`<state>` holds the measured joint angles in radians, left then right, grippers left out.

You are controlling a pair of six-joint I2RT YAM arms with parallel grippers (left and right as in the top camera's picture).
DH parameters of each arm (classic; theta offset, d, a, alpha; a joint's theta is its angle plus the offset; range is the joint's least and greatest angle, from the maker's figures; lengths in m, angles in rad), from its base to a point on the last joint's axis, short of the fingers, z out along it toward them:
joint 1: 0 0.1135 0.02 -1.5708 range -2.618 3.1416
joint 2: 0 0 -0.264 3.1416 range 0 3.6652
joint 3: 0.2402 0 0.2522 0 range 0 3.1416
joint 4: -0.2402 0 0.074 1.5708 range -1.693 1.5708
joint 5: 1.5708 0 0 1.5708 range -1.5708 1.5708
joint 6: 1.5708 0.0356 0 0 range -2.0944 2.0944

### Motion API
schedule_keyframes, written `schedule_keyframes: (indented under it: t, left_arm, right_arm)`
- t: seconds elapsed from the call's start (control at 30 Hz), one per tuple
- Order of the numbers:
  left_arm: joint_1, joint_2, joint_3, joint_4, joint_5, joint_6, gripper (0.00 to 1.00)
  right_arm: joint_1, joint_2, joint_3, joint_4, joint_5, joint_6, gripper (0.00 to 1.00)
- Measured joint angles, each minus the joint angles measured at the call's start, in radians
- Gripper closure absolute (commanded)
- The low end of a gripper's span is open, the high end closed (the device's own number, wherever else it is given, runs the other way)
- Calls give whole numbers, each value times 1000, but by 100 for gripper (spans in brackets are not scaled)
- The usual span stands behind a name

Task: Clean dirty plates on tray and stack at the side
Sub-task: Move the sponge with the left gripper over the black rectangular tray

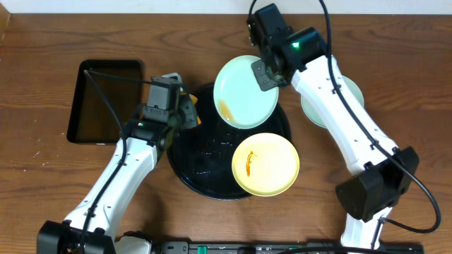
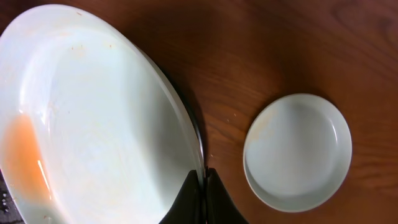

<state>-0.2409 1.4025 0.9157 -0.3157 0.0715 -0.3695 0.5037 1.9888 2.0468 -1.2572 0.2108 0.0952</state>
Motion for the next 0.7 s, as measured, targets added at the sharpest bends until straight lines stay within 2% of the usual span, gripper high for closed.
schedule_keyframes:
  t: [0.27, 0.43, 0.7]
  left_arm:
    - [144, 0, 0, 126, -109, 90, 92]
    - [298, 13, 0, 255, -163, 139, 92]
    - [467, 189, 0, 338, -183, 162, 92]
  right_arm:
    - [-37, 0, -1, -13, -29, 3, 99]
    - [-37, 0, -16, 12, -62, 6, 99]
    - [-36, 0, -39, 37, -111, 11, 99]
